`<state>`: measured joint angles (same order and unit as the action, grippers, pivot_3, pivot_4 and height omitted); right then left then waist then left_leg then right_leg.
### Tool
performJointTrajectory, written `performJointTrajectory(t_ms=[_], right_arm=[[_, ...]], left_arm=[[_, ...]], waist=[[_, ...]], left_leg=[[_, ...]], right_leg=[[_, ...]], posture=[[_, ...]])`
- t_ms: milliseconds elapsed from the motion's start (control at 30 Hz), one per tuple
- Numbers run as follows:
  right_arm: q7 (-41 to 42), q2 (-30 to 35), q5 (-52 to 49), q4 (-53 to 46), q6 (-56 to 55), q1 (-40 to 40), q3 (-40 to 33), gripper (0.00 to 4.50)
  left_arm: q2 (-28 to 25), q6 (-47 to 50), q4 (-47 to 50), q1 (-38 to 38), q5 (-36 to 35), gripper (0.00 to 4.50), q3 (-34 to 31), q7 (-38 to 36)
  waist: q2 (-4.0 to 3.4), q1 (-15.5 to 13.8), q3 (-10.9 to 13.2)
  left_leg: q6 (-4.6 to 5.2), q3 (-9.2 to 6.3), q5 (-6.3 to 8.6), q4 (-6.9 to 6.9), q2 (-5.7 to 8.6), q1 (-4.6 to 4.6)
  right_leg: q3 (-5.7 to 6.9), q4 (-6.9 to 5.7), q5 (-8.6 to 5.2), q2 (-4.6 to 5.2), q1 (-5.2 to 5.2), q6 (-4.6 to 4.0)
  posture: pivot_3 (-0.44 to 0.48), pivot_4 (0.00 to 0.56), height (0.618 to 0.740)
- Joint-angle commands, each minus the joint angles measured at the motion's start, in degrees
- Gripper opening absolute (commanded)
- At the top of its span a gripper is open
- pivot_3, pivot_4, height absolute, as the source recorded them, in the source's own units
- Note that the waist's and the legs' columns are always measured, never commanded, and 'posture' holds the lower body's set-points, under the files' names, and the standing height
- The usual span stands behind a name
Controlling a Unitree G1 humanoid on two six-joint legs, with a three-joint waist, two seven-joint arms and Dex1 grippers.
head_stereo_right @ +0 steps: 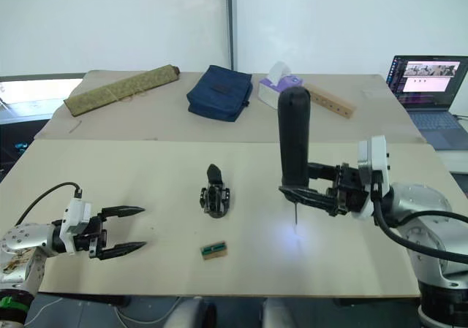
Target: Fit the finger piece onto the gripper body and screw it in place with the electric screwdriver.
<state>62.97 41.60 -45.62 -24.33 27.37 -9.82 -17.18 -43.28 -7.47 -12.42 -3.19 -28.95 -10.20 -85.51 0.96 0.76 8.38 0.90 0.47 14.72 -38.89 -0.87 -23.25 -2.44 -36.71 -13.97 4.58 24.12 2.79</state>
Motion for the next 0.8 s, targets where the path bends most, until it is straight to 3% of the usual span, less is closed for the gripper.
performJointTrajectory(t_ms=[33,233,367,800], right_arm=[[-2.6,-1.6,-2.5,-6.6,-3.2,-2.1,-1.3,1.93],[-5.9,-6.3,-5.0,-12.4,-1.3,-7.9,7.7,1.93],[-7.2,-10.5,-4.7,-12.3,-1.8,-11.1,13.1,1.93],[-2.3,-18.5,3.8,-6.9,-8.6,-10.6,25.3,1.93]], left_arm=[[0.4,2.0,8.0,1.3,-2.2,4.46,0.4,0.6],[2.3,-0.1,17.3,1.6,2.0,4.46,6.3,2.2],[2.9,5.1,21.2,1.9,2.8,4.46,9.6,6.2],[10.6,5.1,18.3,-0.5,14.2,4.46,22.7,14.9]], waist=[[0.01,0.3,0.0],[0.02,0.2,0.0],[0.10,0.1,0.1],[0.11,0.1,0.1]], left_leg=[[0.00,0.01,0.00,0.01,-0.04,0.03],[0.00,-0.01,0.00,0.04,-0.07,0.07],[0.00,-0.02,-0.01,0.00,-0.03,0.06],[0.01,-0.02,-0.01,-0.07,0.07,0.07]], right_leg=[[-0.01,0.00,0.01,-0.07,0.00,-0.02],[-0.01,-0.05,0.00,-0.29,0.02,-0.04],[-0.01,-0.05,0.00,-0.27,-0.01,-0.04],[0.02,-0.12,0.00,-0.29,-0.02,-0.03]], posture=[[0.000,0.150,0.740],[0.000,0.150,0.740],[0.000,0.150,0.740],[0.000,0.150,0.740]])
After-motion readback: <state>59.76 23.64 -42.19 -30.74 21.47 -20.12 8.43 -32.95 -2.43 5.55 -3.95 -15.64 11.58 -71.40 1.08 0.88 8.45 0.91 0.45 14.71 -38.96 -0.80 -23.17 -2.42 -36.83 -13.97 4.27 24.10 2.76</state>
